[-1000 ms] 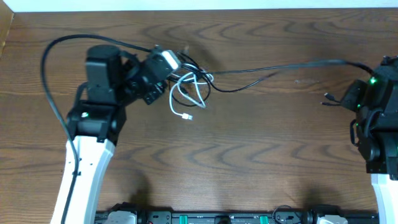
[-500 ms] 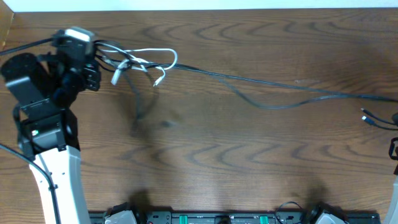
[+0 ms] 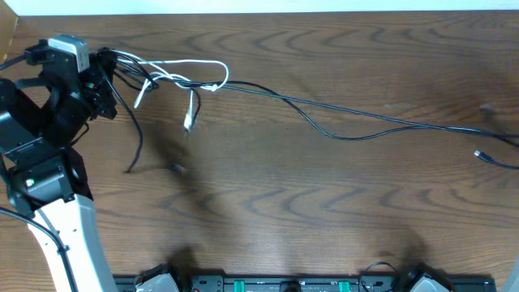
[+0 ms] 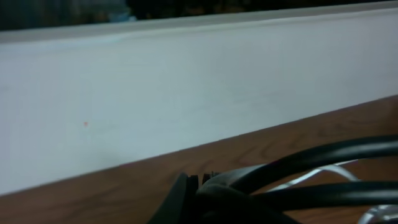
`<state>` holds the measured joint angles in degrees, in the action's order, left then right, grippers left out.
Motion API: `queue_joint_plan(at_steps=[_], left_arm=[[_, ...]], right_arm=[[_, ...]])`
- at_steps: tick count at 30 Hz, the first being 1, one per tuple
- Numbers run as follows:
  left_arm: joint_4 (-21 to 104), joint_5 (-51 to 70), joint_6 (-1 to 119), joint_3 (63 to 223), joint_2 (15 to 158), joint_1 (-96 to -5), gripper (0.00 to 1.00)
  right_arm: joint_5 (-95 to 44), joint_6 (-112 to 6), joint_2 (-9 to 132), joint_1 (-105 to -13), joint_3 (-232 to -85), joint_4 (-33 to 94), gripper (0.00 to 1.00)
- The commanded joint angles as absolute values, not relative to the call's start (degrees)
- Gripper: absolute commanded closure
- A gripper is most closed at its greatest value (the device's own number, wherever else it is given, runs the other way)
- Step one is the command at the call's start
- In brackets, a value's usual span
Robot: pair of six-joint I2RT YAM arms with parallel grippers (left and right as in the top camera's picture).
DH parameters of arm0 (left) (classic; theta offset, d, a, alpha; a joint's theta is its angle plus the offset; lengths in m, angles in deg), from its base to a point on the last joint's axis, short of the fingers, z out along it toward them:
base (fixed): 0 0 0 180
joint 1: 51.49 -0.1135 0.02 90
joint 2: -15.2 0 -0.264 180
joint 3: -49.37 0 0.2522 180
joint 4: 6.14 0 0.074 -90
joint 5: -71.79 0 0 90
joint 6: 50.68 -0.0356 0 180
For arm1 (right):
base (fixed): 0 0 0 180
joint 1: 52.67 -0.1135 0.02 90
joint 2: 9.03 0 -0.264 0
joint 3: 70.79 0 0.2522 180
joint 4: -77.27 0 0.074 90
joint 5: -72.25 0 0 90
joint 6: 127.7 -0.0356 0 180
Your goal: Untangle cables
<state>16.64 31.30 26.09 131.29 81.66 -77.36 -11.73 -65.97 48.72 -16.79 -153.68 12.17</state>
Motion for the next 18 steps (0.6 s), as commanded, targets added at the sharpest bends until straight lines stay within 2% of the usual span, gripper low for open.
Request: queue_joint_plan(at_steps=[1,8,11,13,15,18], left_arm=[[15.6,34.9,26.8,131.9,82.2,-74.6,0.93],[15.6,35.3,26.3,131.9,82.8,-60.3,0.93],[15.4,35.3,26.3,131.9,84.4,-52.6,0.93],[14.3,35.3,26.1,131.9,86.4,-46.9,0.93],[12.7,35.3,25.9,131.9,88.6,-42.7,0.93],[9.8,35.3,25.9,131.9,92.3,-37.2,0.93]], right_arm=[[-20.7,-59.4,48.9,-15.6,-154.2,13.5,0.99],[-41.5,-47.2,48.9,-18.0,-154.2,18.0,0.97],[-47.6,-42.6,48.9,-20.7,-154.2,18.2,0.74],[-48.6,-40.6,48.9,-23.5,-154.2,17.6,0.53],[-48.5,-38.9,48.9,-26.8,-154.2,16.9,0.4],[-48.0,-37.6,48.6,-32.5,-154.2,16.2,0.28]])
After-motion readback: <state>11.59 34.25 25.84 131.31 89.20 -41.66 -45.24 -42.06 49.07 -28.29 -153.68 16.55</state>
